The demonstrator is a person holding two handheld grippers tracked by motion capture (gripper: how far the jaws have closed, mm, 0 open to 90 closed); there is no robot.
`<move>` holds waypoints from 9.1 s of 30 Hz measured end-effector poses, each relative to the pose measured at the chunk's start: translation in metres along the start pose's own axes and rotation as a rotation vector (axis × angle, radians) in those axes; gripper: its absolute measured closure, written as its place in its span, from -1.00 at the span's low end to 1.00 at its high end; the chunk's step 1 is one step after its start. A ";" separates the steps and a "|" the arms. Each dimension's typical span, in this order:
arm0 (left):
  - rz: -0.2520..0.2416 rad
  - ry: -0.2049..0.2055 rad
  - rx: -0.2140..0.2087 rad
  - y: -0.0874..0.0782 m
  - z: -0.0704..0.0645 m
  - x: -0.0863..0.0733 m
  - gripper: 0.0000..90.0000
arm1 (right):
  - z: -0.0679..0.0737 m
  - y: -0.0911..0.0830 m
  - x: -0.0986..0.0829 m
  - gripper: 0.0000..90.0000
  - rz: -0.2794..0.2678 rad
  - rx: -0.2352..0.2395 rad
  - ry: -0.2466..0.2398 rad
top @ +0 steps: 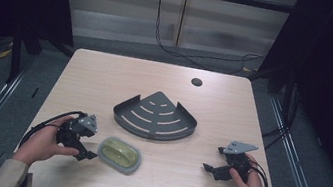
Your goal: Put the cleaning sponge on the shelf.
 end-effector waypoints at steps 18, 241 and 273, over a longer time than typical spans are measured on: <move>0.136 0.143 -0.018 -0.002 -0.005 0.055 -0.32 | 0.000 0.000 0.000 -0.77 0.001 0.000 0.001; 0.275 -0.245 0.047 0.000 0.094 0.194 0.59 | 0.000 0.000 0.000 -0.77 0.000 0.000 0.001; 0.249 -0.245 0.045 0.023 0.101 0.207 0.59 | 0.000 0.000 0.000 -0.77 0.000 0.000 0.002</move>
Point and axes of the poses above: each handheld gripper's, and its own axes: y roughly forward along the jaws, x roughly out of its top, z roughly to its left, the point moved 1 cm from there along y, roughly forward along the jaws, and after that the axes turned 10 degrees about -z, right-handed, at the moved point
